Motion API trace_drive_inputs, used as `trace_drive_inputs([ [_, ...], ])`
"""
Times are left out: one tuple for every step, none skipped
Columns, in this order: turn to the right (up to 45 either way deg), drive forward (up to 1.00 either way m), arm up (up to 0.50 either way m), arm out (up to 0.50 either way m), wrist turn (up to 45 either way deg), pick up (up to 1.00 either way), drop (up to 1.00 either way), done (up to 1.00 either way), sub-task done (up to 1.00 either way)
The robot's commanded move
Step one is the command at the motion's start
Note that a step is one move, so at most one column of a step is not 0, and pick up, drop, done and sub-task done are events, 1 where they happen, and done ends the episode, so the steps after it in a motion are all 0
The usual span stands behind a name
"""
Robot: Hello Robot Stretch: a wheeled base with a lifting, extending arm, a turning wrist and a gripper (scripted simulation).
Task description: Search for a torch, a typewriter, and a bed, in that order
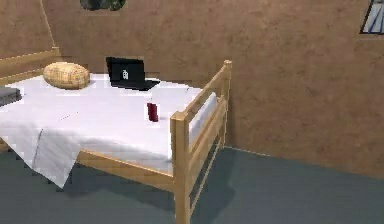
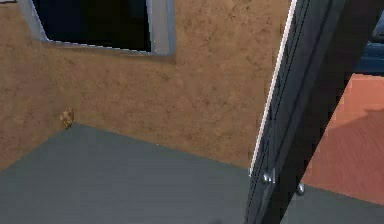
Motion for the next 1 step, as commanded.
trace_drive_inputs([
  [12.0,0.0,0.0,0.0,0.0,0.0,0.0,0.0,0.0],
])
